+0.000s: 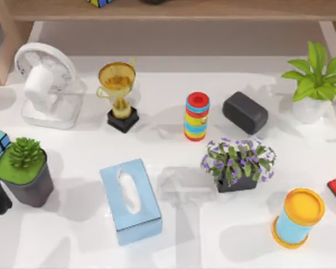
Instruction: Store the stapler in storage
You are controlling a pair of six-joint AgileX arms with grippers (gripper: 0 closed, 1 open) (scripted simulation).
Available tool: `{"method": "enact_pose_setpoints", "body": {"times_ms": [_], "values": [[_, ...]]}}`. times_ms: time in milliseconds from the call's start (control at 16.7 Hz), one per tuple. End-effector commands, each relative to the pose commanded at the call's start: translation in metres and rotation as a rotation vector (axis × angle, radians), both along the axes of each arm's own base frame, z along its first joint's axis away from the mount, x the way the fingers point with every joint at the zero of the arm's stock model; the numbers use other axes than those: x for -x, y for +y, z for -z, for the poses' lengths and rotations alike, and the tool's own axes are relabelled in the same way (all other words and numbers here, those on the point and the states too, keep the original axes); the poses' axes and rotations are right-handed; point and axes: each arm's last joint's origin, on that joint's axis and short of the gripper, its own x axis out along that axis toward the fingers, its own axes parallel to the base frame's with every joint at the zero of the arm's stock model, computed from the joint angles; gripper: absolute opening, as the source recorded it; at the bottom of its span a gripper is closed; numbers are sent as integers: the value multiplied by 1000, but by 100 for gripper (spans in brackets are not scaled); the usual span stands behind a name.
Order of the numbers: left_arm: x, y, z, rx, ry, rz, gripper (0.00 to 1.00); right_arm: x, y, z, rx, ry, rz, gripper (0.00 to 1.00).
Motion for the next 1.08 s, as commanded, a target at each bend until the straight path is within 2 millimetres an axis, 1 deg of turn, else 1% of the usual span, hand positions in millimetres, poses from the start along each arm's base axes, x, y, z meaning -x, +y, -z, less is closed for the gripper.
{"method": "enact_pose_setpoints", "body": {"times_ms": [180,360,480,600,720,840,960,1080], "values": [[0,0,0,0,0,0,100,1,-17,-6,-105,41,98,100],[0,0,0,0,0,0,100,-1,-31,-12,-289,120,214,100],[0,0,0,0,0,0,100,-4,-35,-15,-449,201,294,100],[0,0,0,0,0,0,100,-10,-33,-18,-623,305,371,100],[0,0,0,0,0,0,100,-20,-22,-24,-790,431,443,100],[0,0,0,0,0,0,100,-33,-1,-32,-932,580,506,100],[0,0,0,0,0,0,100,-47,30,-41,-1031,747,563,100],[0,0,0,0,0,0,100,-58,67,-53,-1079,916,621,100]]}}
